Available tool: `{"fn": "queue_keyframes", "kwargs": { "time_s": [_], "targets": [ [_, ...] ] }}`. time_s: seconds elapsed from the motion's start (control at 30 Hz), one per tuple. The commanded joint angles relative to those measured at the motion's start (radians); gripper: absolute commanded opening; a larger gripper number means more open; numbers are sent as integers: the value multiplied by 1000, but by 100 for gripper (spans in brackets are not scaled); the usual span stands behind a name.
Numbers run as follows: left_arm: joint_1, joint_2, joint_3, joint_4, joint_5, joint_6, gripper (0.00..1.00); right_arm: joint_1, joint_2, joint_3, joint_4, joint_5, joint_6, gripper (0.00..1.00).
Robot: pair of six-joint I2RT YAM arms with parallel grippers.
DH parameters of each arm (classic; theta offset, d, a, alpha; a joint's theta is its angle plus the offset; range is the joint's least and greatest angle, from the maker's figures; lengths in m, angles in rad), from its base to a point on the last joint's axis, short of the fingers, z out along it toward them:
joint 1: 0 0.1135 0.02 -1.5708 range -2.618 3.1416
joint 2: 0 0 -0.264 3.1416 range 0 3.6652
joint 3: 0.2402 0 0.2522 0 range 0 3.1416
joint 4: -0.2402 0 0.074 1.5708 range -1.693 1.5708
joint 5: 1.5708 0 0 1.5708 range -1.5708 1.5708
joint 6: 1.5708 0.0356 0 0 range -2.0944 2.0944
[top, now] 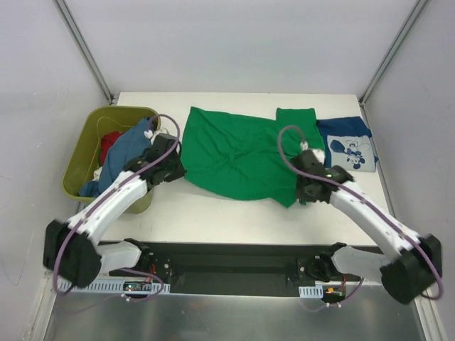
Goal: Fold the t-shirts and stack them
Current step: Flatten out the tshirt
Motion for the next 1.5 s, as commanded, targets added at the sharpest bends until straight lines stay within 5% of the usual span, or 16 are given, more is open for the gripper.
{"fn": "queue_keyframes", "kwargs": {
  "time_s": [0.0,0.27,0.57,0.9,1.1,1.3,1.47],
  "targets": [
    [-45,-234,178,45,-51,92,0,2,-272,273,-122,204,-94,1],
    [-57,-391,550,99,162,210,0,4,-445,814,-45,119,-309,1],
    [-57,-357,960,112,432,229,0,2,-294,1365,-21,-126,-464,0],
    [-57,-227,908,109,172,350,0,2,-133,1254,168,172,-755,0],
    [-35,-13,691,149,-130,365,0,-68,-18,938,321,246,-815,0],
    [176,369,600,169,204,172,0,-361,277,799,320,-161,-564,0],
    [213,725,742,169,332,169,0,-380,679,941,272,-299,-516,1]
  ]
}}
